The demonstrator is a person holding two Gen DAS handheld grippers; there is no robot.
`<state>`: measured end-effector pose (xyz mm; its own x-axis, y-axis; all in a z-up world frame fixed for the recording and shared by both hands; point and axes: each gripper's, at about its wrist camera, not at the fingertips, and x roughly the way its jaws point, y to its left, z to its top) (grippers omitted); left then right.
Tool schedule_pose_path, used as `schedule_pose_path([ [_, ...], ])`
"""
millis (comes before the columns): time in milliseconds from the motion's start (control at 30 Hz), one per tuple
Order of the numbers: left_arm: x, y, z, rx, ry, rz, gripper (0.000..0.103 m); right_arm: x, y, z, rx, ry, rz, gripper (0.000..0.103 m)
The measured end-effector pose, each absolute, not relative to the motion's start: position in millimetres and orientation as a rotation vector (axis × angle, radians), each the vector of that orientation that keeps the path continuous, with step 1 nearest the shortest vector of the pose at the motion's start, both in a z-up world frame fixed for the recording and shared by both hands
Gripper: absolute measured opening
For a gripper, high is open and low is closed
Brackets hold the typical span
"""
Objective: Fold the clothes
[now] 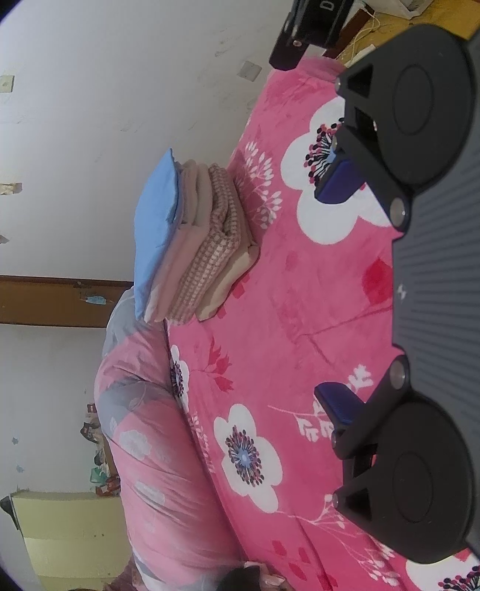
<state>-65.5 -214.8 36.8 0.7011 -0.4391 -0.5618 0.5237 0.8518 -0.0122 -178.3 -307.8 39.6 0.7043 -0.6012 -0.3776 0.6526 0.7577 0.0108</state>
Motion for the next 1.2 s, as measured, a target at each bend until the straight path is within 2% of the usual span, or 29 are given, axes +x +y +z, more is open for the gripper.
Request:
schedule_pose_path([
  [433, -18.4, -231.6, 43.8, 0.2, 0.514, -0.5, 0.103, -150.9, -343.8, 52.6, 0.09, 0.276, -0.606, 0.102],
  [733, 43.9, -264.6, 32.5, 0.209, 0.486, -0.489, 0.103, -78.6, -416.4, 63.6, 0.026, 0.185, -0.45, 0.101],
  [800, 56.6, -267.8, 25.8, 0.2, 0.497, -0.487, 0.103, -55.4, -428.2, 64.3, -0.003, 0.19, -0.408, 0.096],
  [867, 68.5, -269.7, 18.0, 0.196, 0.509, -0.489, 0.103, -28.2, -438.1, 67.8, -0.035, 0.204, -0.361, 0.076],
  [967, 86.6, -270.3, 6.1, 0.189, 0.526, -0.488, 0.103, 23.8, -450.3, 79.6, -0.071, 0.253, -0.281, 0.064],
  [1200, 129.0, -255.0, -28.3, 0.172, 0.56, -0.46, 0.103, 178.0, -446.7, 114.8, -0.176, 0.452, -0.096, 0.064],
])
